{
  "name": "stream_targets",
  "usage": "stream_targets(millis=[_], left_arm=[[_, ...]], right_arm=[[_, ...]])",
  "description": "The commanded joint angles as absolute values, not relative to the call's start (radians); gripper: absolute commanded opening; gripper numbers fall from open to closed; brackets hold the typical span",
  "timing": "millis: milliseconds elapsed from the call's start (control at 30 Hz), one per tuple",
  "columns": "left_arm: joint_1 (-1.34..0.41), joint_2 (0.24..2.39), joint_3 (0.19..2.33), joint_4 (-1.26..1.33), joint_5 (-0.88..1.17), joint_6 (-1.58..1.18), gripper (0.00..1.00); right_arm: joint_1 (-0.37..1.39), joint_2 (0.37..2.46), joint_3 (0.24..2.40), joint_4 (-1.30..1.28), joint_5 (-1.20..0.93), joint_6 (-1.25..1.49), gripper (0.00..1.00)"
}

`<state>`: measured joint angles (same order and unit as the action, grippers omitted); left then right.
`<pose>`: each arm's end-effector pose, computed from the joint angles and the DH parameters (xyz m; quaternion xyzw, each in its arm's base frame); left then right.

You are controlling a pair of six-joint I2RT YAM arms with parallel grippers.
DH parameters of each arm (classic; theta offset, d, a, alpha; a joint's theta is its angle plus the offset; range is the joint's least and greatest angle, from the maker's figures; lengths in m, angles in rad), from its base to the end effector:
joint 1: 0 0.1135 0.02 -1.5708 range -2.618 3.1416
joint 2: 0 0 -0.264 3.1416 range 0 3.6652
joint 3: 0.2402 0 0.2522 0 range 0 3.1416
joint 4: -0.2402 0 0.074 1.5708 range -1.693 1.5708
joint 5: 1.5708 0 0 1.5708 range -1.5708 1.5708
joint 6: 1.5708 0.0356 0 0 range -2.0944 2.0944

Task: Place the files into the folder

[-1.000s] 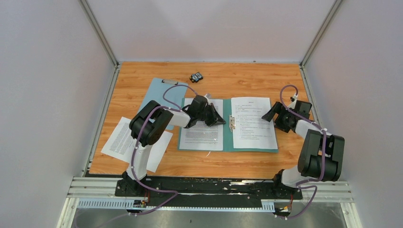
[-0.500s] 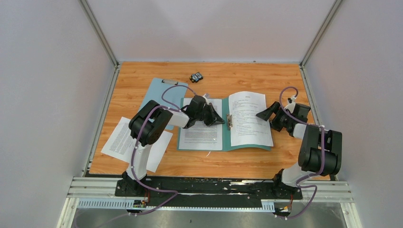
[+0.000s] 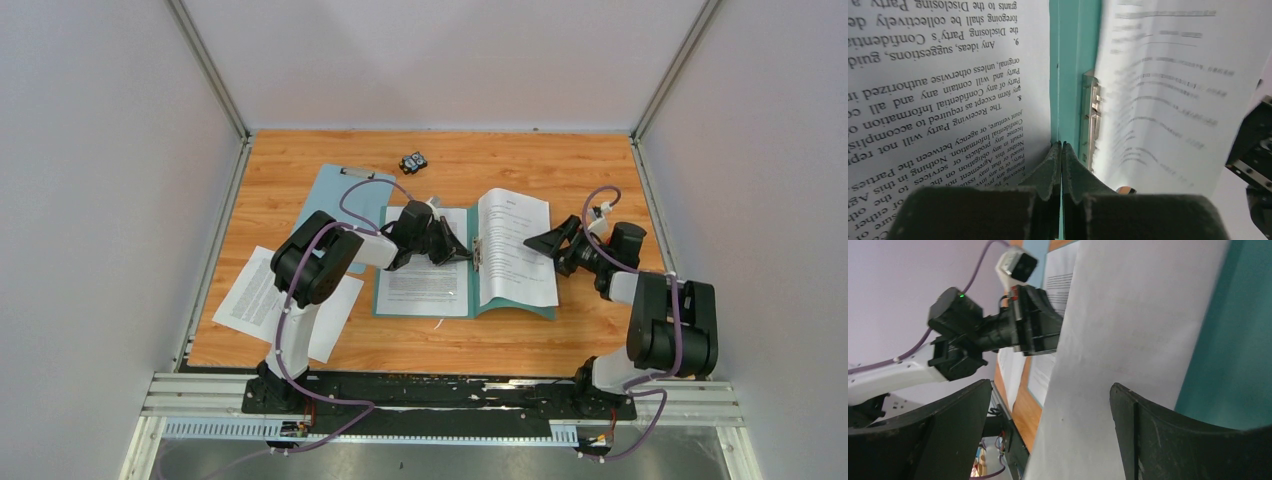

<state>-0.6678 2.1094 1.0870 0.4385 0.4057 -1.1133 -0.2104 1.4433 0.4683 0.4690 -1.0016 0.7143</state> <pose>0.3237 -0.2732 0.1035 -0.0975 0.8624 -0.4723 0.1539 0.2557 -0.0239 0.1611 0.1190 0.7851 0.5116 0.3281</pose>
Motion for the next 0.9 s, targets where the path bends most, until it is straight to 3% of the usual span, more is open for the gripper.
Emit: stream_targets(millis=[0, 167, 300, 433, 533, 667, 867], left_arm=[[-0.693, 2.109, 1.072, 0.359, 0.342, -1.084, 0.00], [-0.700, 2.103, 1.082, 0.338, 0.332, -1.078, 0.00], [-0.700, 2.093, 1.080, 0.316, 0.318, -1.061, 0.00], [-0.699, 2.088, 1.081, 0.298, 0.308, -1.044, 0.00], [-0.698, 2.089, 1.084, 0.301, 0.306, -1.045, 0.00], [-0.698, 2.092, 1.093, 0.309, 0.312, -1.047, 0.00], [-0.698, 2.114, 1.105, 0.339, 0.322, -1.071, 0.00]], right_arm=[[-0.126, 1.318, 0.496, 0.508, -1.061, 0.796, 0.90], [-0.044, 1.290, 0.539, 0.456, -1.015, 0.783, 0.90], [-0.044, 1.253, 0.686, -0.056, -0.783, 0.488, 0.90], [-0.046, 1.182, 0.781, -0.333, -0.494, 0.425, 0.90], [-0.045, 1.104, 0.773, -0.467, -0.344, 0.537, 0.93], [-0.010, 0.950, 0.601, -0.409, -0.411, 0.824, 0.94], [0.150, 0.861, 0.592, -0.767, -0.182, 1.144, 0.92]])
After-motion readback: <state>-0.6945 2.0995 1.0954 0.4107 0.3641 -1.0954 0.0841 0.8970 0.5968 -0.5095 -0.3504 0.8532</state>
